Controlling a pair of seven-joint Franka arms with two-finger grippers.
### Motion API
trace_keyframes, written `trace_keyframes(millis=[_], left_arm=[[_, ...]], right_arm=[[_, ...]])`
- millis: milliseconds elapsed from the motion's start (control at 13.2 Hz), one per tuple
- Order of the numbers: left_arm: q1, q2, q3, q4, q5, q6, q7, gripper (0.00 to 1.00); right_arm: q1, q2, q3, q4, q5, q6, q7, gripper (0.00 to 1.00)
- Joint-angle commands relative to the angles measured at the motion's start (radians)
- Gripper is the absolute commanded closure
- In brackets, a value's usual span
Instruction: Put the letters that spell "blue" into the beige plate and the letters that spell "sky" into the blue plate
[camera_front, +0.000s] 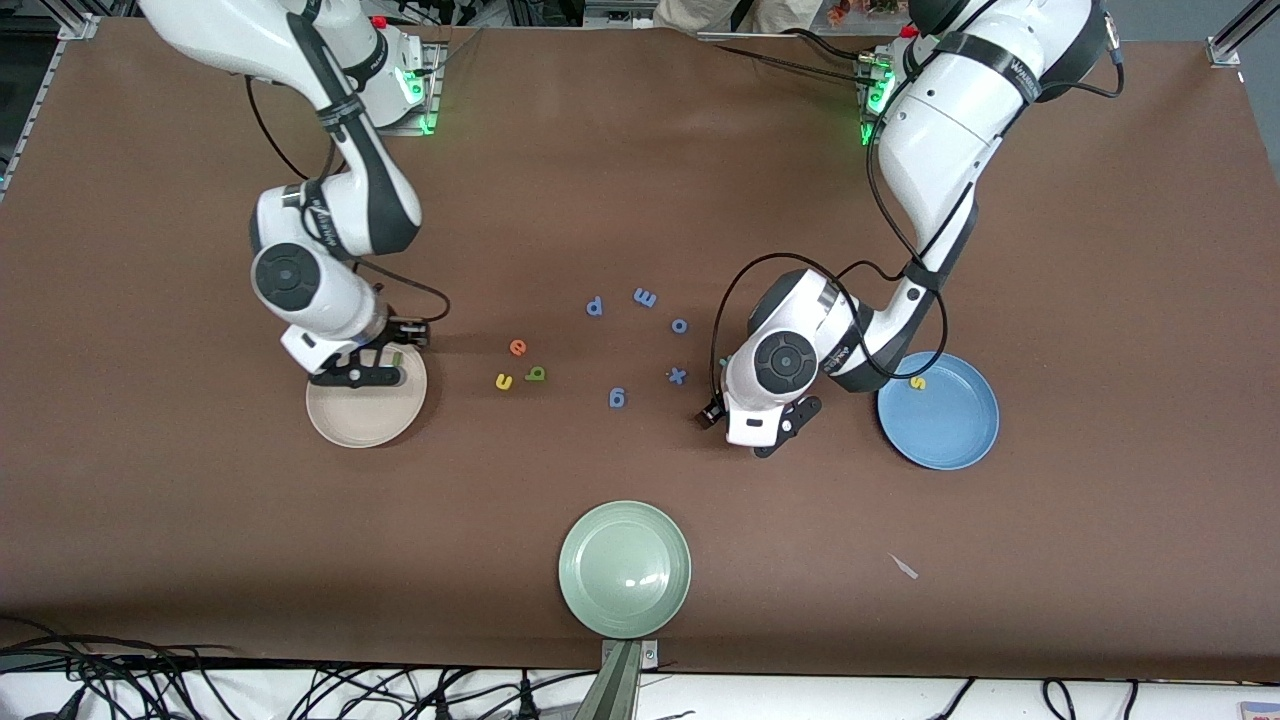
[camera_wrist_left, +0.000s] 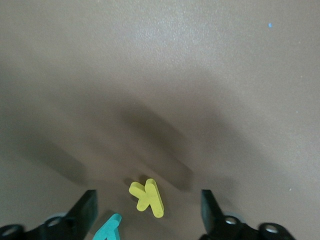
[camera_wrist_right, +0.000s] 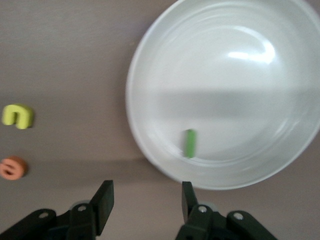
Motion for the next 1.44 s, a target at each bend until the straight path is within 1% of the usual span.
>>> trace_keyframes(millis=[0,76,151,227,302,378,453,529,605,680,831,1058,1209,1360], left_arm=[[-0.012,0.023,0.002,0.002,0.025,0.059,-0.027,0.20],[-0.013,0.020,0.002,-0.001,0.025,0.065,-0.029,0.28],[-0.012,0.020,0.002,-0.004,0.027,0.065,-0.027,0.42],[-0.007,0.019,0.002,-0.009,0.027,0.065,-0.026,0.52],[-0.006,0.019,0.002,-0.011,0.027,0.065,-0.027,0.63],[-0.010,0.019,0.002,-0.009,0.027,0.065,-0.026,0.78],[-0.007,0.017,0.002,-0.011,0.027,0.065,-0.021,0.94],[-0.007,0.014,0.002,-0.009,0.027,0.059,-0.017,1.00],[-0.009,0.011,0.000,-0.006,0.027,0.056,-0.017,1.00],[-0.003,0.000,0.000,-0.004,0.028,0.050,-0.012,1.00],[0.016,-0.026,0.000,0.009,0.028,-0.033,0.061,1.00],[0.077,-0.085,0.008,0.008,0.028,-0.175,0.306,1.00],[0.118,-0.109,0.014,0.006,0.030,-0.238,0.428,1.00],[0.172,-0.139,0.012,-0.006,0.102,-0.289,0.581,1.00]], right_arm=[[0.062,0.040,0.044,0.055,0.031,0.016,0.186,0.37],[0.078,0.064,0.047,0.102,0.031,0.011,0.212,0.37],[0.081,0.095,0.045,0.160,0.033,0.007,0.214,0.37],[0.079,0.135,0.047,0.225,0.033,0.002,0.218,0.37],[0.079,0.195,0.045,0.292,0.033,0.002,0.220,0.37],[0.076,0.239,0.045,0.345,0.033,0.002,0.220,0.37],[0.079,0.259,0.045,0.360,0.033,0.005,0.229,0.37],[0.073,0.266,0.045,0.362,0.031,0.008,0.229,0.37],[0.067,0.272,0.045,0.362,0.031,0.011,0.234,0.37],[0.067,0.298,0.044,0.371,0.027,0.019,0.234,0.37],[0.073,0.336,0.042,0.393,0.035,0.081,0.258,0.37],[0.069,0.342,0.042,0.379,0.031,0.093,0.284,0.37],[0.072,0.339,0.042,0.356,0.031,0.094,0.290,0.38],[0.078,0.339,0.044,0.345,0.033,0.096,0.306,0.38]])
